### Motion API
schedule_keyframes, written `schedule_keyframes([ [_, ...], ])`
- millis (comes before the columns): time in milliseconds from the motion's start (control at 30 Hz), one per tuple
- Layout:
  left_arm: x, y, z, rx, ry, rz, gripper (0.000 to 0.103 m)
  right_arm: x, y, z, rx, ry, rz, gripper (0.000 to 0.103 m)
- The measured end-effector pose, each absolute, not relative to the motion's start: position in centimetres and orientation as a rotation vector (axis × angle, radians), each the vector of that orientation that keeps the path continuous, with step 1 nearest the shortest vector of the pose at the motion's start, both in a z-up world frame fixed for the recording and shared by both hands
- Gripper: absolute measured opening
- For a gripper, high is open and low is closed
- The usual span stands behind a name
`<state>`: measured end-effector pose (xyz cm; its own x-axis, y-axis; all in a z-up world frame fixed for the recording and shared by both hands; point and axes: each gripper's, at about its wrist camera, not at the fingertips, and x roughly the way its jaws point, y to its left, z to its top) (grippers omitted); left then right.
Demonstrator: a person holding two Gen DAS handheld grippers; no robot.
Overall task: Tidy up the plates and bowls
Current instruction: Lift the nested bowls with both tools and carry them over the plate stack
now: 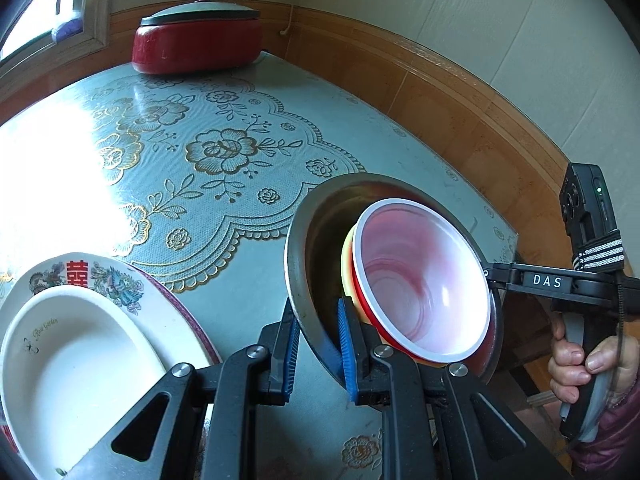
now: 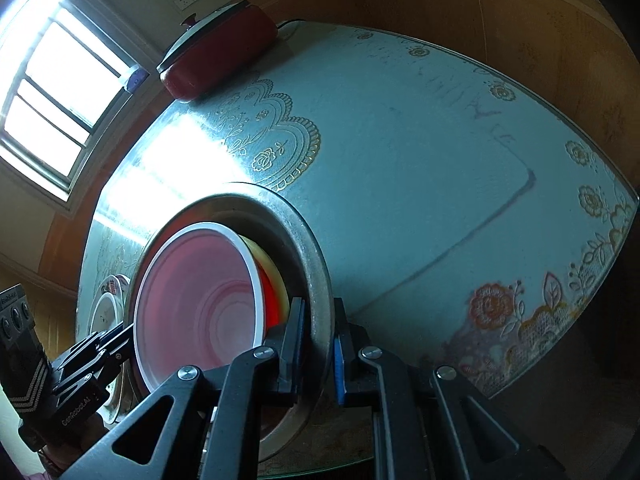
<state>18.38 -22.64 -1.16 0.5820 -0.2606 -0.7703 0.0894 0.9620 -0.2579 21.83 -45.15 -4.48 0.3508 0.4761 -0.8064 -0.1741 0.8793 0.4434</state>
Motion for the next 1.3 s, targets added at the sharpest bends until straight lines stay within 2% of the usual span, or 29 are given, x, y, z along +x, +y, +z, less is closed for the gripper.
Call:
schedule_keyframes([
  [667, 16.8, -21.8, 1.5, -0.143, 0.876, -0.332, 0.016, 16.9, -45.5, -4.4, 0.465, 1.097, 0.376, 0.012],
  [1300, 14.3, -14.6, 5.2, -0.203, 0.787, -0.305, 0.014, 15.7, -39.1, 0.4, 0.404, 1.029, 0.505, 0.012],
])
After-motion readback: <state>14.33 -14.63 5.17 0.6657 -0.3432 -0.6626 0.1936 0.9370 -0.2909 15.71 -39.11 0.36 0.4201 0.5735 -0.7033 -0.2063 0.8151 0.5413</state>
